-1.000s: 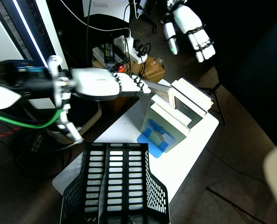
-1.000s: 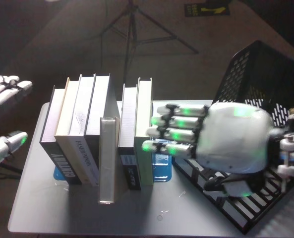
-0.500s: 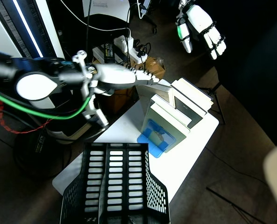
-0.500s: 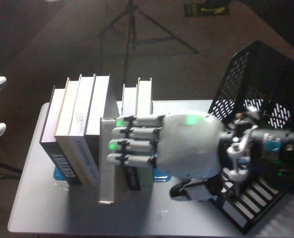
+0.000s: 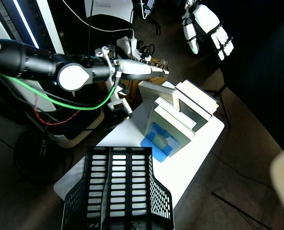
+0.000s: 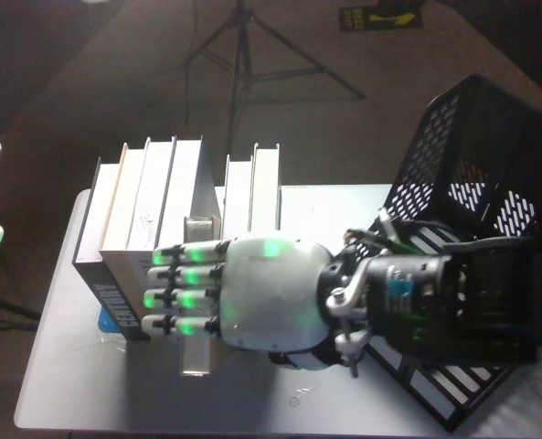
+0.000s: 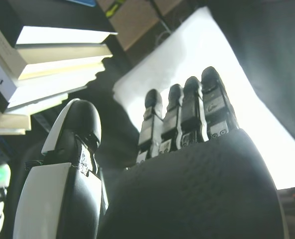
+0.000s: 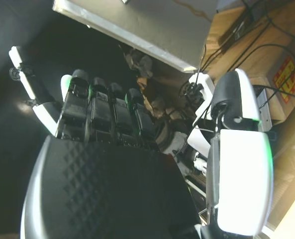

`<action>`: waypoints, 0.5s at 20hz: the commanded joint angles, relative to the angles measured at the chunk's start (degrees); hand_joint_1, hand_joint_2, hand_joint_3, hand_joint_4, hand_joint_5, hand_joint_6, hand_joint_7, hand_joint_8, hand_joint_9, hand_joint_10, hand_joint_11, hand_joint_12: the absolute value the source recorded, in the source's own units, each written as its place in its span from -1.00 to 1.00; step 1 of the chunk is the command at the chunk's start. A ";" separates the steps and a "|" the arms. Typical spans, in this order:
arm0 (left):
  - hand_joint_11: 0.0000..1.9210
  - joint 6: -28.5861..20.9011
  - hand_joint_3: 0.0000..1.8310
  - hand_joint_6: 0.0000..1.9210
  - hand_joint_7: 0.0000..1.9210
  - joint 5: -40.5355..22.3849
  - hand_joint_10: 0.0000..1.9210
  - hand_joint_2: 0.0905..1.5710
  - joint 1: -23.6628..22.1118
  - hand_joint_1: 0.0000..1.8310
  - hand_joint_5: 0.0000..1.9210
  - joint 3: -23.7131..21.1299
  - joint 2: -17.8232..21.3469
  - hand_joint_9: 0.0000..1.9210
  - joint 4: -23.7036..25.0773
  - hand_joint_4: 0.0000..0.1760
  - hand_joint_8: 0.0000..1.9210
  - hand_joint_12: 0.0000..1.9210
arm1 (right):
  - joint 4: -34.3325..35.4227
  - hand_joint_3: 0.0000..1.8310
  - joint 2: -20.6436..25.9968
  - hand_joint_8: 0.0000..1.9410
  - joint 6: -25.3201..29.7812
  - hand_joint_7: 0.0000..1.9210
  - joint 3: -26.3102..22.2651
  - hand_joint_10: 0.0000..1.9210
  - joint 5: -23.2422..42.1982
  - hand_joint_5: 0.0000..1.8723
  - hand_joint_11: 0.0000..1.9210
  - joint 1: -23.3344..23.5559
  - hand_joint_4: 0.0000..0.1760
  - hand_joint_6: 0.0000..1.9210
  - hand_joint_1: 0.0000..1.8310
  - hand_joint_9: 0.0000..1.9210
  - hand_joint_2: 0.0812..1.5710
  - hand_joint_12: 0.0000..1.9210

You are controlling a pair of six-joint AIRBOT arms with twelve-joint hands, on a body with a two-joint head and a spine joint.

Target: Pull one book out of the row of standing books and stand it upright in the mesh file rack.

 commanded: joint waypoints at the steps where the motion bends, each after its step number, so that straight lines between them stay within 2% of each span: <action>1: -1.00 -0.15 -1.00 -1.00 -0.99 -6.87 -1.00 0.76 -0.05 -0.45 -0.87 0.43 0.24 -1.00 -0.91 -0.49 -1.00 -1.00 | 0.24 -1.00 -0.46 -0.99 -0.17 -0.97 0.10 -1.00 4.66 -0.93 -1.00 0.74 -1.00 -0.98 -0.01 -1.00 0.29 -1.00; 2: -1.00 -0.26 -1.00 -1.00 -0.99 -6.87 -1.00 0.75 0.22 -0.43 -0.86 0.39 0.27 -1.00 -0.94 -0.46 -1.00 -1.00 | 0.24 -1.00 -1.53 -0.97 -0.17 -0.88 0.61 -1.00 3.75 -0.86 -1.00 0.88 -1.00 -0.99 -0.18 -0.88 0.32 -0.53; 3: -1.00 -0.43 -1.00 -1.00 -0.98 -7.01 -1.00 0.75 0.45 -0.41 -0.85 0.36 0.30 -1.00 -1.02 -0.49 -1.00 -1.00 | 0.24 -1.00 -2.33 -0.95 -0.17 -0.67 0.96 -0.96 3.10 -0.65 -1.00 1.01 -0.55 -0.94 -0.11 -0.72 0.21 -0.14; 4: -1.00 -0.65 -1.00 -1.00 -0.98 -7.27 -1.00 0.74 0.75 -0.42 -0.86 0.34 0.29 -1.00 -1.27 -0.39 -1.00 -1.00 | 0.24 -1.00 -3.00 -0.98 -0.17 -0.64 1.33 -0.98 2.57 -0.59 -1.00 1.12 -1.00 -0.96 0.09 -0.72 0.15 -0.47; 5: -1.00 -0.75 -1.00 -1.00 -0.98 -7.44 -1.00 0.74 0.97 -0.40 -0.85 0.32 0.26 -1.00 -1.48 -0.41 -1.00 -1.00 | 0.24 -1.00 -3.51 -0.99 -0.17 -0.66 1.52 -0.99 2.20 -0.65 -1.00 1.18 -1.00 -0.97 0.18 -0.76 0.17 -0.87; 6: -1.00 -0.78 -1.00 -1.00 -0.98 -7.57 -1.00 0.73 1.12 -0.39 -0.86 0.30 0.22 -1.00 -1.67 -0.43 -1.00 -1.00 | 0.24 -0.98 -4.19 -0.99 -0.17 -0.66 1.80 -1.00 1.91 -0.65 -1.00 1.28 -1.00 -0.97 0.23 -0.78 0.25 -0.98; 7: -1.00 -0.80 -1.00 -1.00 -0.97 -7.66 -1.00 0.73 1.23 -0.38 -0.85 0.30 0.19 -1.00 -1.78 -0.47 -1.00 -1.00 | 0.24 -0.98 -4.73 -0.99 -0.17 -0.57 1.99 -0.98 1.50 -0.53 -1.00 1.40 -1.00 -0.95 0.34 -0.74 0.35 -1.00; 8: -1.00 -0.92 -1.00 -1.00 -0.98 -7.87 -1.00 0.74 1.42 -0.40 -0.86 0.29 0.13 -1.00 -1.93 -0.45 -1.00 -1.00 | 0.24 -0.98 -5.20 -0.99 -0.17 -0.52 2.14 -0.99 1.14 -0.41 -1.00 1.45 -1.00 -0.94 0.31 -0.74 0.49 -1.00; 9: -1.00 -1.03 -1.00 -1.00 -0.99 -7.97 -1.00 0.75 1.51 -0.43 -0.86 0.31 0.08 -1.00 -1.98 -0.49 -1.00 -1.00 | 0.24 -0.96 -5.63 -0.99 -0.17 -0.51 2.36 -1.00 0.81 -0.43 -1.00 1.48 -1.00 -0.96 0.22 -0.76 0.60 -1.00; 10: -1.00 -1.05 -0.99 -1.00 -0.99 -7.97 -1.00 0.76 1.52 -0.43 -0.86 0.34 0.05 -1.00 -1.98 -0.51 -1.00 -1.00 | 0.24 -0.96 -6.09 -1.00 -0.17 -0.57 2.67 -1.00 0.47 -0.49 -1.00 1.50 -1.00 -0.99 -0.24 -0.84 0.84 -1.00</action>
